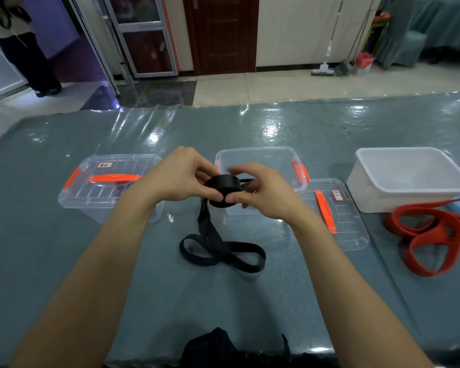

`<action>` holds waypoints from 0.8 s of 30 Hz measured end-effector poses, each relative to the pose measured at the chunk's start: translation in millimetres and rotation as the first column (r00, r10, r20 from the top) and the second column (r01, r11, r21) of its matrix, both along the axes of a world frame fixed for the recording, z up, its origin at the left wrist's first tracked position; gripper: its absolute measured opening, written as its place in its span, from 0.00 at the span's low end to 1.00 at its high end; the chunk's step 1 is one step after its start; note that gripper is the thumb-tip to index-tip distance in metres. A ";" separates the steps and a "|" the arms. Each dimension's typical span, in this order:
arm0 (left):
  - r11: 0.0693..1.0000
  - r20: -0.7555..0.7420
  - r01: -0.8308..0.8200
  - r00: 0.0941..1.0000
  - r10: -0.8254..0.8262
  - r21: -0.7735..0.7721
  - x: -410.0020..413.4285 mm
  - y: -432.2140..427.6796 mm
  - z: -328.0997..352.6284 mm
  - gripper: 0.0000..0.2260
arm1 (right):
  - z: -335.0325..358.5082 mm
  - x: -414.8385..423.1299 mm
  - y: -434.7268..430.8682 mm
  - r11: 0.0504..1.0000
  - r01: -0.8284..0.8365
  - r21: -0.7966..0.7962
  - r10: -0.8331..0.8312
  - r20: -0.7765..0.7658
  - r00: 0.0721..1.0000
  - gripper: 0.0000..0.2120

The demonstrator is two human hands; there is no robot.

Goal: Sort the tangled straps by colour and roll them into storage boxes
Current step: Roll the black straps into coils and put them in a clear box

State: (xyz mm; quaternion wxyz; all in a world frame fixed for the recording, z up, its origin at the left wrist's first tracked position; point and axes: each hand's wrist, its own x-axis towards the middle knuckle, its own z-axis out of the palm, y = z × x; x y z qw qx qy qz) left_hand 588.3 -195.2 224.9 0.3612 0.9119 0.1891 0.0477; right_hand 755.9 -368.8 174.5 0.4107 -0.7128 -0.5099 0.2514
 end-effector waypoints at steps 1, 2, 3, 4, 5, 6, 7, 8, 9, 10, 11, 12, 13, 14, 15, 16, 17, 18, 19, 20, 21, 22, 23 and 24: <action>1.000 -0.014 0.015 1.000 -0.014 0.025 1.6 -1.2 0.8 0.16 | 0.2 -0.8 1.9 1.000 -0.015 -0.003 0.015 0.031 0.999 0.21; 0.999 -0.003 0.020 1.000 -0.020 0.030 2.1 -1.2 1.1 0.16 | -1.2 -1.4 2.9 1.000 -0.016 0.009 0.016 0.020 1.000 0.17; 1.000 0.031 0.017 0.999 -0.017 0.006 1.0 0.2 0.4 0.17 | -3.3 -2.0 2.9 1.000 -0.003 0.031 0.004 -0.019 1.000 0.15; 0.999 0.082 0.008 0.997 -0.004 -0.047 -1.5 2.7 -1.4 0.18 | -4.9 -2.1 2.4 0.998 0.020 0.059 -0.016 -0.063 0.998 0.15; 0.994 0.135 -0.003 0.991 0.018 -0.114 -4.9 5.8 -4.2 0.19 | -5.7 -1.5 1.5 0.995 0.041 0.095 -0.031 -0.101 0.994 0.16; 0.983 0.177 -0.012 0.983 0.044 -0.181 -8.4 8.6 -7.7 0.20 | -5.9 -0.9 0.6 0.989 0.058 0.134 -0.039 -0.140 0.989 0.16; 0.971 0.208 -0.013 0.976 0.065 -0.240 -11.3 10.5 -11.7 0.21 | -5.8 0.0 -0.2 0.983 0.075 0.169 -0.043 -0.185 0.982 0.15; 0.958 0.239 -0.009 0.968 0.080 -0.286 -12.9 10.9 -16.1 0.22 | -5.4 1.3 -0.6 0.976 0.088 0.199 -0.041 -0.231 0.972 0.15; 0.947 0.274 -0.005 0.957 0.098 -0.322 -13.2 10.0 -20.9 0.22 | -4.5 2.5 -0.5 0.970 0.097 0.224 -0.034 -0.273 0.962 0.15; 0.936 0.312 -0.008 0.942 0.125 -0.351 -13.0 8.7 -24.7 0.22 | -3.5 3.5 0.4 0.965 0.104 0.240 -0.024 -0.313 0.950 0.15; 0.925 0.348 -0.016 0.924 0.158 -0.379 -12.4 7.3 -27.3 0.22 | -2.7 3.6 1.6 0.963 0.109 0.249 -0.014 -0.354 0.935 0.15; 0.914 0.378 -0.024 0.906 0.190 -0.404 -11.9 6.9 -28.2 0.22 | -2.2 2.9 2.9 0.961 0.110 0.255 -0.001 -0.395 0.919 0.15; 0.907 0.402 -0.027 0.891 0.213 -0.421 -11.5 7.2 -27.9 0.22 | -2.0 1.8 4.3 0.959 0.109 0.262 0.016 -0.431 0.902 0.15; 0.903 0.419 -0.027 0.880 0.225 -0.428 -11.3 7.4 -26.3 0.21 | -1.8 0.8 5.5 0.957 0.105 0.271 0.032 -0.459 0.888 0.15; 0.903 0.433 -0.027 0.871 0.231 -0.429 -11.1 7.2 -24.1 0.21 | -1.5 -0.1 6.4 0.955 0.103 0.279 0.046 -0.481 0.876 0.15; 0.902 0.446 -0.024 0.863 0.236 -0.431 -11.0 6.5 -22.3 0.22 | -0.9 -0.6 7.4 0.953 0.104 0.286 0.054 -0.496 0.867 0.16; 0.898 0.458 -0.018 0.855 0.242 -0.440 -11.1 6.0 -21.6 0.22 | -0.1 -0.6 8.2 0.951 0.106 0.290 0.057 -0.503 0.862 0.16; 0.890 0.466 -0.010 0.849 0.249 -0.456 -11.4 5.6 -21.5 0.22 | 0.9 -0.1 9.0 0.951 0.106 0.292 0.059 -0.503 0.862 0.16; 0.884 0.466 -0.005 0.848 0.251 -0.468 -12.2 5.5 -21.8 0.22 | 1.7 0.9 9.6 0.951 0.103 0.291 0.058 -0.496 0.866 0.17; 0.884 0.460 -0.003 0.853 0.246 -0.468 -13.3 6.0 -21.9 0.22 | 1.9 2.0 10.1 0.953 0.101 0.286 0.053 -0.486 0.873 0.17; 0.891 0.446 -0.004 0.865 0.231 -0.454 -14.3 7.3 -21.7 0.23 | 1.7 3.1 10.5 0.955 0.100 0.278 0.045 -0.472 0.881 0.18; 0.902 0.427 -0.008 0.879 0.211 -0.431 -15.6 9.2 -20.8 0.23 | 1.2 3.6 11.1 0.958 0.098 0.269 0.036 -0.455 0.890 0.18; 0.915 0.408 -0.013 0.893 0.192 -0.403 -17.0 11.1 -19.5 0.23 | 0.8 3.5 11.7 0.960 0.096 0.262 0.030 -0.439 0.898 0.19; 0.928 0.396 -0.020 0.901 0.179 -0.373 -18.3 12.6 -17.7 0.22 | 0.7 2.9 12.7 0.961 0.092 0.260 0.030 -0.430 0.902 0.19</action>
